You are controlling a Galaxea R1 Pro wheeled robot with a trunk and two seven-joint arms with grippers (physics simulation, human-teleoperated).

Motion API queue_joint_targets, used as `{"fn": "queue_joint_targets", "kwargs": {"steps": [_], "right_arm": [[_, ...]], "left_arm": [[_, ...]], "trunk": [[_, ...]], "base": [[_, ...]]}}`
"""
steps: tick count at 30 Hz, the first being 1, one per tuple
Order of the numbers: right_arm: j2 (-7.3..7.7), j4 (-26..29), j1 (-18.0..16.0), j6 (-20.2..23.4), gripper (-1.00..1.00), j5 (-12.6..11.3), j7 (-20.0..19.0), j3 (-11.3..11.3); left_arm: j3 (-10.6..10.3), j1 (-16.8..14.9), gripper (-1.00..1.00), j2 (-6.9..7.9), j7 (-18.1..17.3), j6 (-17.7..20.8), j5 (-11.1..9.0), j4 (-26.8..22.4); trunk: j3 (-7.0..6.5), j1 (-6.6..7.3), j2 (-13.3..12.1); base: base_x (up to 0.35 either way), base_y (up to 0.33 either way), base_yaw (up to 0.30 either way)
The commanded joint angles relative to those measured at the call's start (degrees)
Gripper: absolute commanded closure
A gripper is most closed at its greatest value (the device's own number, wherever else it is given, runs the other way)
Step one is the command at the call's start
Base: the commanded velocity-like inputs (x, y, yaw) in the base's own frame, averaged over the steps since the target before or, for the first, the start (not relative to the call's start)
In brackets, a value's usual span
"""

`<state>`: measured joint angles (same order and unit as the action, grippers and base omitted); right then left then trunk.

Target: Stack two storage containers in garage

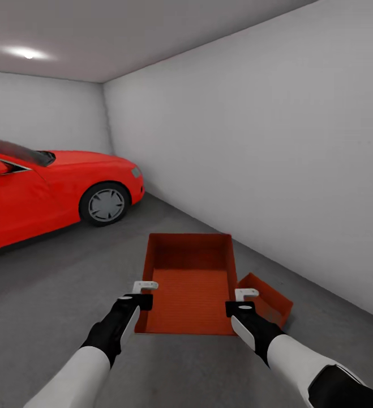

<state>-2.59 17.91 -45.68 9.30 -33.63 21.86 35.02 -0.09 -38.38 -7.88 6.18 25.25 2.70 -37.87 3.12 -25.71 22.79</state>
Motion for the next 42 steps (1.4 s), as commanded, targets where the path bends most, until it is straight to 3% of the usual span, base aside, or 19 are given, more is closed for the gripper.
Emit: {"fn": "queue_joint_targets", "kwargs": {"steps": [1, 42], "right_arm": [[-0.13, 0.26, -0.11, 0.45, 1.00, 0.14, 0.45, -0.39], [-0.13, 0.28, -0.11, 0.45, 1.00, 0.14, 0.45, -0.39]], "left_arm": [[-0.17, 0.01, 1.00, -0.10, 2.00, 0.50, 2.05, -0.10], [-0.17, 0.04, 1.00, -0.12, 2.00, 0.50, 2.05, -0.10]], "trunk": [[0.13, -0.07, 0.13], [0.13, -0.07, 0.13]], "base": [[0.322, 0.000, -0.229], [0.322, 0.000, -0.229]]}}
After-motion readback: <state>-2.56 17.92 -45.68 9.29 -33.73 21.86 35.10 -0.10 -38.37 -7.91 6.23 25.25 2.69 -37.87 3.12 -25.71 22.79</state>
